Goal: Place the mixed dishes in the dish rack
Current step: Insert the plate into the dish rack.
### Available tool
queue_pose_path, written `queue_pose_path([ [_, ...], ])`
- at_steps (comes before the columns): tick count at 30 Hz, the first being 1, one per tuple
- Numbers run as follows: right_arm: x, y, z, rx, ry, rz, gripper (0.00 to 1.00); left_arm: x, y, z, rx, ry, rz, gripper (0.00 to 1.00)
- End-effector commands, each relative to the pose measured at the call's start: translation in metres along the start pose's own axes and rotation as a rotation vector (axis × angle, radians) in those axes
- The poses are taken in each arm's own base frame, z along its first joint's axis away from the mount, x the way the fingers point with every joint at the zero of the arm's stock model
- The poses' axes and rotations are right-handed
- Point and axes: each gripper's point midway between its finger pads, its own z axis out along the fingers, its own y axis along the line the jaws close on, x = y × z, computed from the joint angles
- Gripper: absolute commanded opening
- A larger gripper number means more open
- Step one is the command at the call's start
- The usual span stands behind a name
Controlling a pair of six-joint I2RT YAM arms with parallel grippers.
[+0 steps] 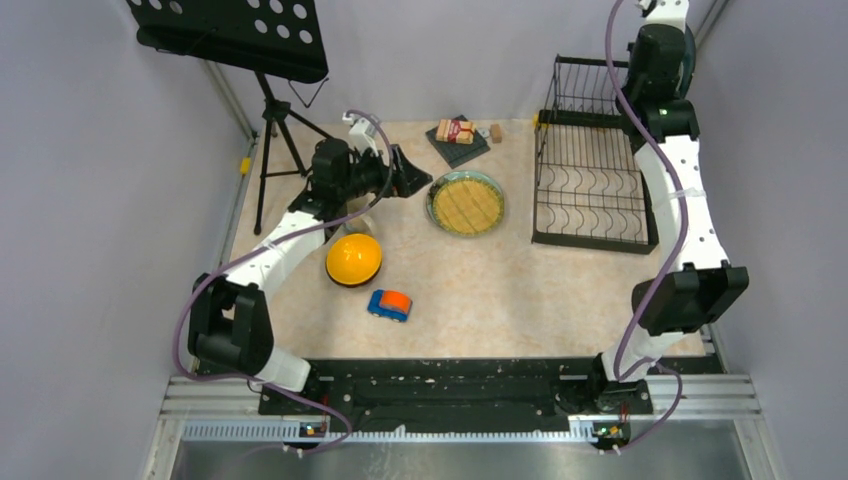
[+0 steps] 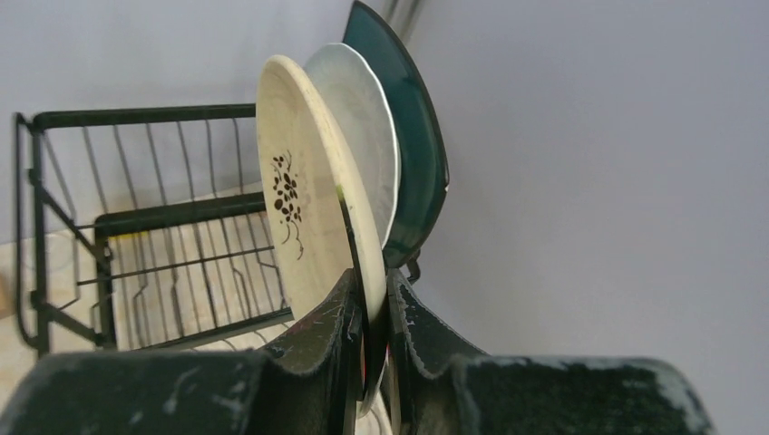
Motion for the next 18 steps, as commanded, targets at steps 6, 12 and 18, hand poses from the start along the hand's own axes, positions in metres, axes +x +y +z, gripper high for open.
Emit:
queue_pose_path([
  [6, -0.001, -0.02, 0.039, 0.046, 0.022, -0.075, 0.0, -0.01, -0.01, -0.013, 0.023, -0.024, 0.065, 0.98],
  [12, 0.001, -0.012, 0.052, 0.017, 0.033, -0.079, 0.0, -0.008, -0.007, -0.016, 0.012, -0.023, 0.078, 0.99],
  [18, 0.018, -0.009, 0.057, 0.036, 0.073, -0.063, 0.0, -0.007, -0.003, -0.017, 0.012, -0.021, 0.076, 0.99],
])
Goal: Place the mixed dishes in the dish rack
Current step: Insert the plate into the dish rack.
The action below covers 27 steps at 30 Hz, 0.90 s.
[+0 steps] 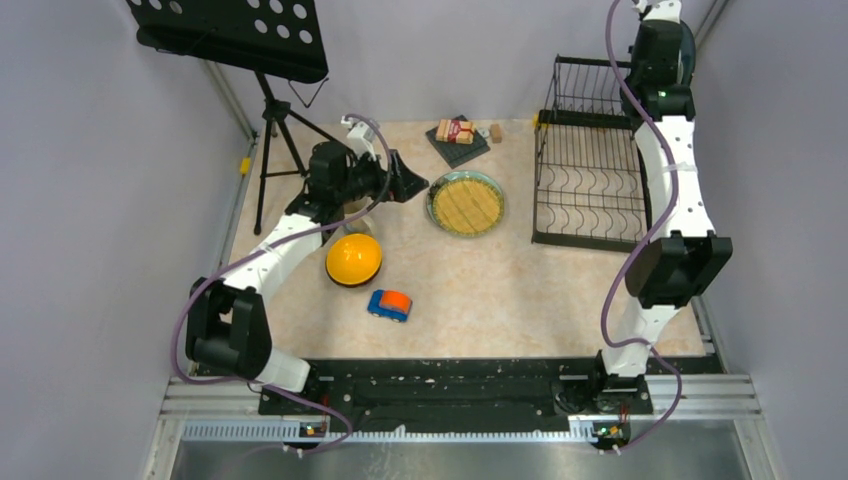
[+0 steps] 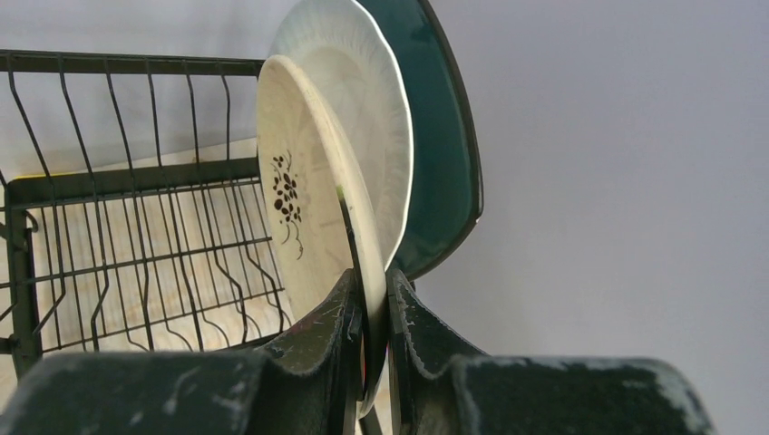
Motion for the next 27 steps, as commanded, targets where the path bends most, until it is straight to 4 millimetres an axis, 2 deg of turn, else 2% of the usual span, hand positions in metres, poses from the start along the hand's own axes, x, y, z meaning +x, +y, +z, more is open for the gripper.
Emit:
queue_pose_path([
  [1, -0.018, -0.014, -0.006, 0.043, -0.052, 0.06, 0.0, -0.015, -0.009, -0.009, 0.028, -0.044, 0.046, 0.99],
  [14, -0.007, -0.003, 0.008, 0.043, -0.027, 0.029, 0.0, -0.016, -0.006, -0.011, 0.031, -0.05, 0.036, 0.99],
  [17, 0.001, -0.009, 0.021, 0.051, -0.01, 0.022, 0.0, -0.017, -0.007, -0.011, 0.036, -0.051, 0.035, 0.99],
  [27, 0.024, 0.005, 0.052, 0.01, 0.061, 0.015, 0.0, -0.016, -0.007, -0.012, 0.04, -0.046, 0.034, 0.99],
])
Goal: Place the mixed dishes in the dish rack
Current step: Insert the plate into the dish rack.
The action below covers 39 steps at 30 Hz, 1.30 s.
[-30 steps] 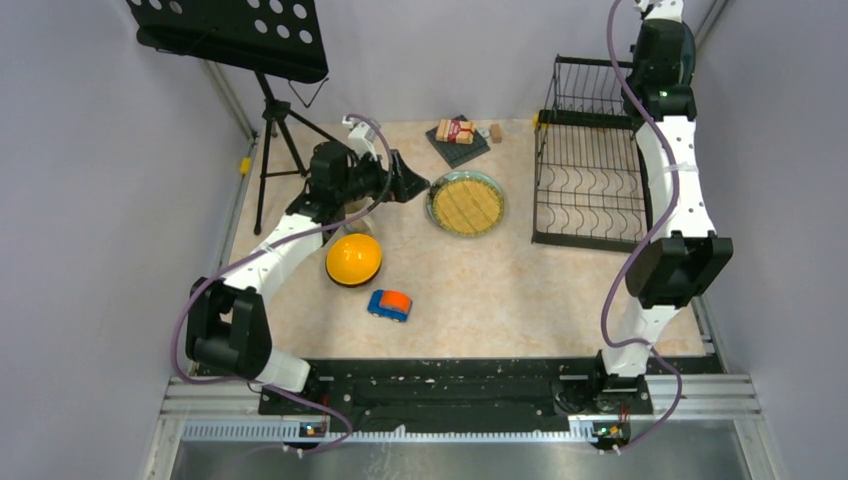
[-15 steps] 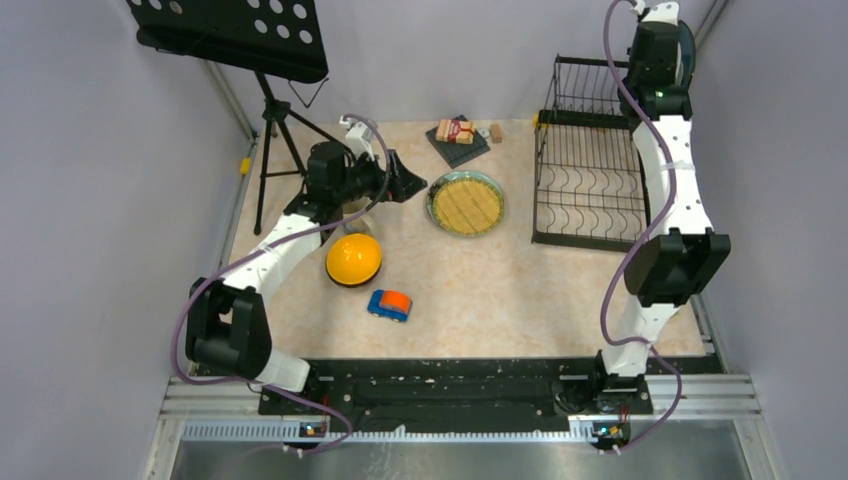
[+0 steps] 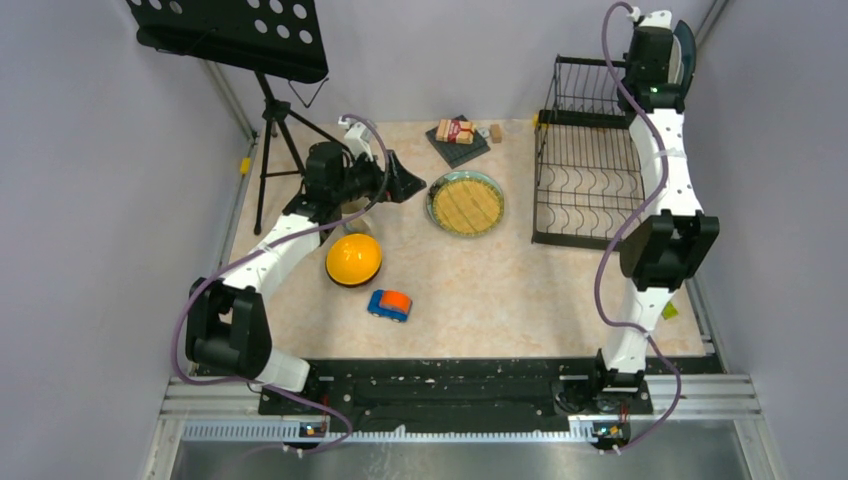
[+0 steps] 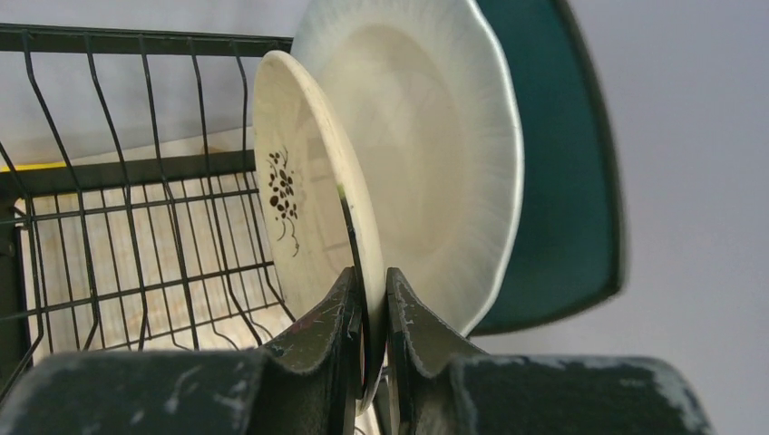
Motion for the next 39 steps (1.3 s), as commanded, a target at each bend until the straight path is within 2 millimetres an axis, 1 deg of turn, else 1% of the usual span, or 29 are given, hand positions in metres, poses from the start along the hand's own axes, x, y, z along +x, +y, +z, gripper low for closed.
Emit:
queue_pose_path([
  [1, -0.001, -0.016, 0.008, 0.037, 0.008, 0.016, 0.0, -0.016, -0.013, -0.008, 0.037, -0.05, 0.039, 0.99],
  [6, -0.001, -0.014, 0.011, 0.043, 0.005, 0.037, 0.01, -0.015, -0.011, -0.006, 0.037, -0.044, 0.033, 0.99],
  [8, -0.009, -0.019, 0.006, 0.054, -0.012, 0.069, 0.0, -0.014, -0.011, -0.006, 0.038, -0.042, 0.033, 0.99],
  [11, -0.026, -0.026, -0.004, 0.05, -0.072, 0.113, 0.01, -0.014, -0.011, -0.005, 0.036, -0.041, 0.031, 0.99],
  [13, -0.03, -0.023, -0.005, 0.027, -0.088, 0.121, 0.02, -0.015, -0.011, -0.005, 0.038, -0.04, 0.029, 0.99],
  [16, -0.026, -0.02, -0.004, 0.018, -0.077, 0.12, 0.02, -0.014, -0.01, -0.005, 0.033, -0.039, 0.026, 0.99],
  [19, -0.025, -0.023, -0.003, 0.037, -0.069, 0.12, 0.02, -0.013, -0.01, -0.005, 0.033, -0.038, 0.026, 0.99],
  [22, -0.023, -0.021, -0.004, 0.025, -0.064, 0.109, 0.03, -0.013, -0.009, -0.004, 0.035, -0.036, 0.023, 0.99],
  [29, -0.008, -0.007, 0.0, -0.029, -0.018, 0.101, 0.06, -0.011, -0.01, -0.001, 0.048, -0.024, 0.016, 0.99],
  [31, -0.006, -0.004, 0.0, -0.037, -0.007, 0.103, 0.2, -0.011, -0.009, -0.001, 0.049, -0.021, 0.016, 0.99],
  [32, -0.007, -0.004, 0.001, -0.037, -0.007, 0.108, 0.23, -0.01, -0.009, -0.002, 0.047, -0.019, 0.017, 0.99],
  [34, -0.008, -0.003, 0.002, -0.039, -0.008, 0.111, 0.29, -0.009, -0.009, -0.001, 0.047, -0.015, 0.016, 0.99],
  [37, -0.012, -0.002, 0.002, -0.045, -0.015, 0.116, 0.26, -0.009, -0.009, -0.002, 0.045, -0.012, 0.015, 0.99],
  [38, -0.013, -0.003, 0.003, -0.044, -0.016, 0.117, 0.29, -0.01, -0.009, -0.002, 0.047, -0.013, 0.016, 0.99],
  [39, -0.013, -0.003, 0.003, -0.043, -0.016, 0.118, 0.35, -0.01, -0.009, -0.002, 0.045, -0.014, 0.015, 0.99],
])
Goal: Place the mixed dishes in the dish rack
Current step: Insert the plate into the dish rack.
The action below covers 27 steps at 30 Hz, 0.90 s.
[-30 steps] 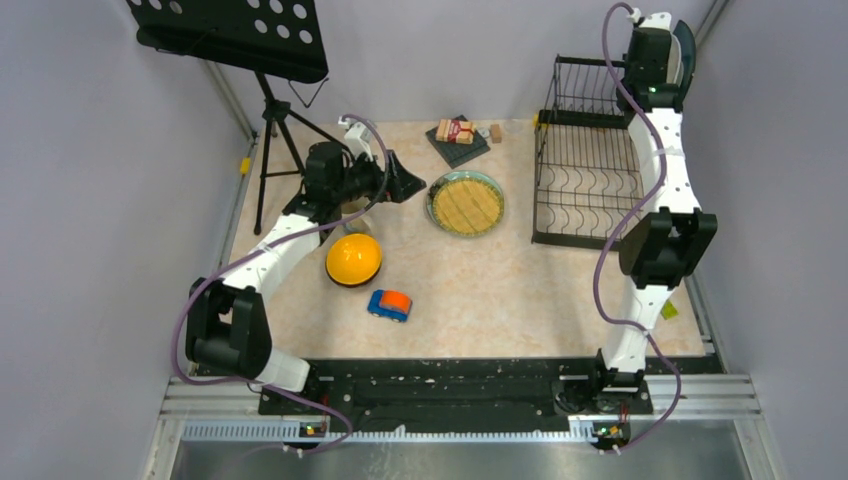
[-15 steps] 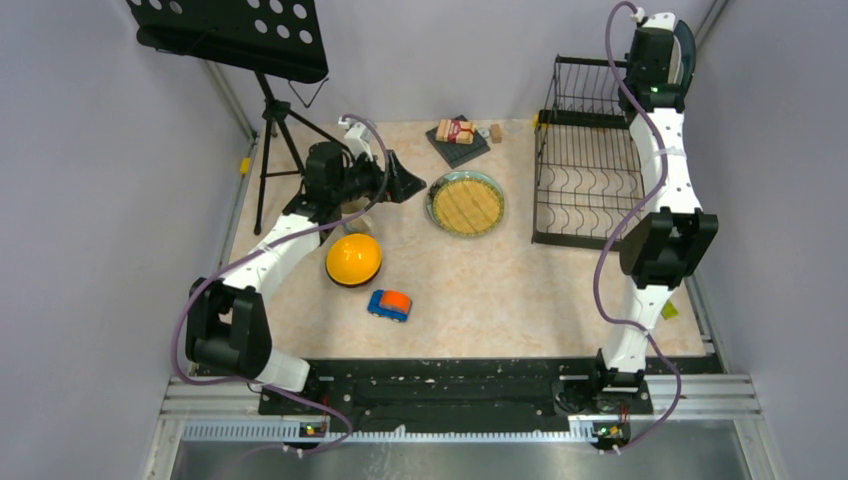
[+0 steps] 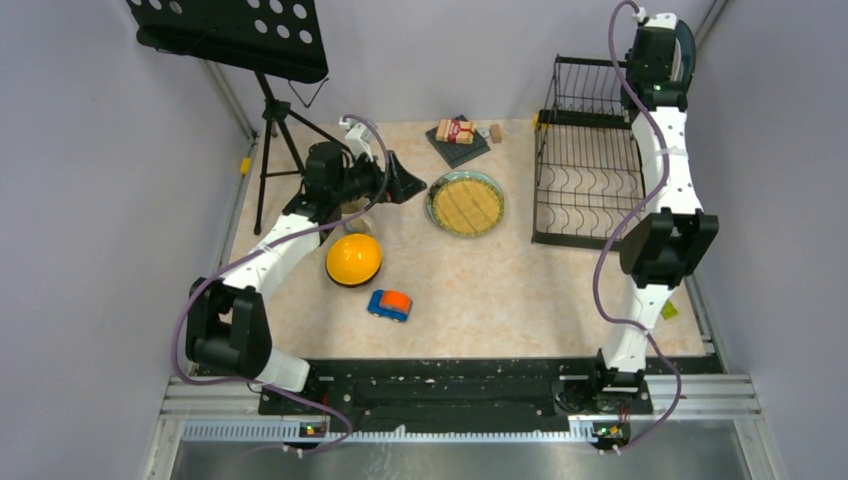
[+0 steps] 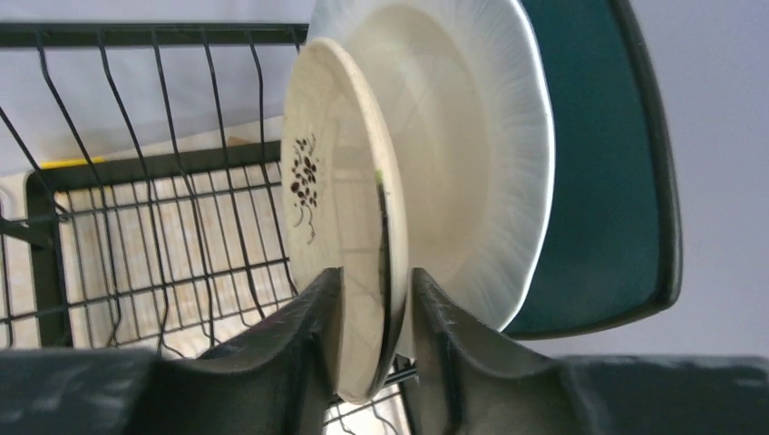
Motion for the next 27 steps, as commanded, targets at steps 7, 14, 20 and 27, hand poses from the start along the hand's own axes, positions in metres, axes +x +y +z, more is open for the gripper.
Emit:
queue_pose_path([
  [7, -0.037, -0.008, -0.01, -0.025, -0.089, 0.071, 0.56, -0.011, -0.006, -0.001, 0.028, -0.022, 0.02, 0.99],
  [14, -0.046, -0.004, -0.014, -0.067, -0.117, 0.063, 0.46, -0.01, -0.004, -0.001, 0.017, -0.023, 0.018, 0.99],
  [20, -0.04, 0.003, -0.01, -0.092, -0.103, 0.036, 0.43, -0.008, -0.003, -0.001, 0.019, -0.017, 0.015, 0.99],
  [27, -0.028, 0.003, -0.004, -0.071, -0.07, 0.015, 0.35, -0.008, -0.003, 0.0, 0.02, -0.013, 0.011, 0.99],
])
